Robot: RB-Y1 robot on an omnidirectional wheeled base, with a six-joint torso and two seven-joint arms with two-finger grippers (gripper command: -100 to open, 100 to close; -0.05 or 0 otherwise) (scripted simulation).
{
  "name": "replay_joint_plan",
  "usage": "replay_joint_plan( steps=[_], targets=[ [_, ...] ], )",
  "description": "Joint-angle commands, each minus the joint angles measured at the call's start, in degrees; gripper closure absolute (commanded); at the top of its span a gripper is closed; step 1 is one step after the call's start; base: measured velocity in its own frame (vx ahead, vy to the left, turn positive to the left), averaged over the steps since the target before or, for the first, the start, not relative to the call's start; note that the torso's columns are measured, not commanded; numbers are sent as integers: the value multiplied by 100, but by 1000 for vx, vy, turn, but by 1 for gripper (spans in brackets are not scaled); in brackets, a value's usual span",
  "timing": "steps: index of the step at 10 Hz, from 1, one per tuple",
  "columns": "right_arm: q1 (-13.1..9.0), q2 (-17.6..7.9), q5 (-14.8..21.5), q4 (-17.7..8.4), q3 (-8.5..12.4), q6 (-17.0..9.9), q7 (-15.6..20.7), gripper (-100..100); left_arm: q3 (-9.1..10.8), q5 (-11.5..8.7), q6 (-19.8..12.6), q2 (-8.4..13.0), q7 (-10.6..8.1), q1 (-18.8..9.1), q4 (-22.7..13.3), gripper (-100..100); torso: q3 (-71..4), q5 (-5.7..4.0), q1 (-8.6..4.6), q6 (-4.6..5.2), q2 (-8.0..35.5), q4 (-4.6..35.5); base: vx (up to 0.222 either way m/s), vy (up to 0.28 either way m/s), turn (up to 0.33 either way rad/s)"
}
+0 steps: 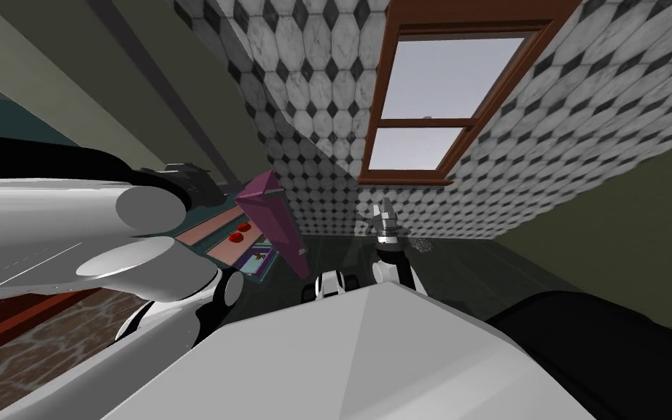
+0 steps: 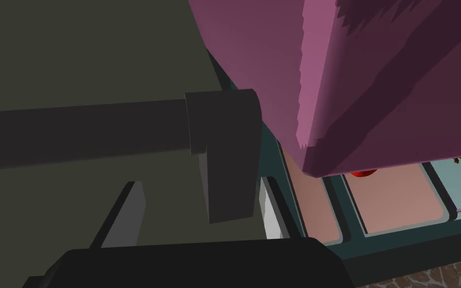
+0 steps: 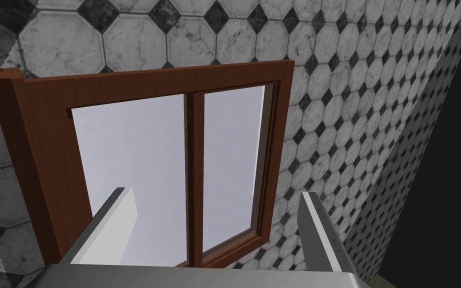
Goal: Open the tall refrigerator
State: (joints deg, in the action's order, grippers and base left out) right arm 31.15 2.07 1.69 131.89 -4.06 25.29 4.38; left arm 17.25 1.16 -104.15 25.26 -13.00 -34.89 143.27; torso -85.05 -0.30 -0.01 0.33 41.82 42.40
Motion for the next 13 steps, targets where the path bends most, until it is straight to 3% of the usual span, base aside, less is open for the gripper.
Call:
replay_joint_plan(
  steps=[1, 3, 6, 7, 9, 12, 13],
  targets=[
    [-1, -2, 0, 0, 1, 0, 0, 0, 26, 110, -54, 47, -12, 38, -4, 100, 21, 20, 55, -18, 29, 9, 63, -176, 28],
    [1, -1, 0, 0, 1, 0, 0, 0, 62, 226, -79, 110, -24, 51, -2, 100, 7, 0, -14, -24, 3, 6, 125, -263, 93],
    [2, 0, 0, 0, 0, 0, 0, 0, 172, 576, -154, 299, -60, 92, 4, 100, -28, -9, -31, 1, -45, -15, 200, -302, 55],
    [2, 1, 0, 0, 0, 0, 0, 0, 172, 576, -154, 299, -60, 92, 4, 100, -31, -8, -35, 5, -47, -21, 137, -263, 31],
    [1, 0, 0, 0, 0, 0, 0, 0, 245, 809, -205, 425, -84, 120, 7, 100, -10, 14, 32, -11, -16, -8, 164, -301, 29],
    [2, -1, 0, 0, 1, 0, 0, 0, 354, 1159, -280, 615, -119, 161, 13, 100, -10, 6, 23, -11, -15, -6, 200, -335, 76],
    [2, 0, 0, 0, 1, 0, 0, 0, 354, 1159, -280, 615, -119, 161, 13, 100, 6, 3, 4, -13, 9, -1, 134, -287, 19]
  ],
)
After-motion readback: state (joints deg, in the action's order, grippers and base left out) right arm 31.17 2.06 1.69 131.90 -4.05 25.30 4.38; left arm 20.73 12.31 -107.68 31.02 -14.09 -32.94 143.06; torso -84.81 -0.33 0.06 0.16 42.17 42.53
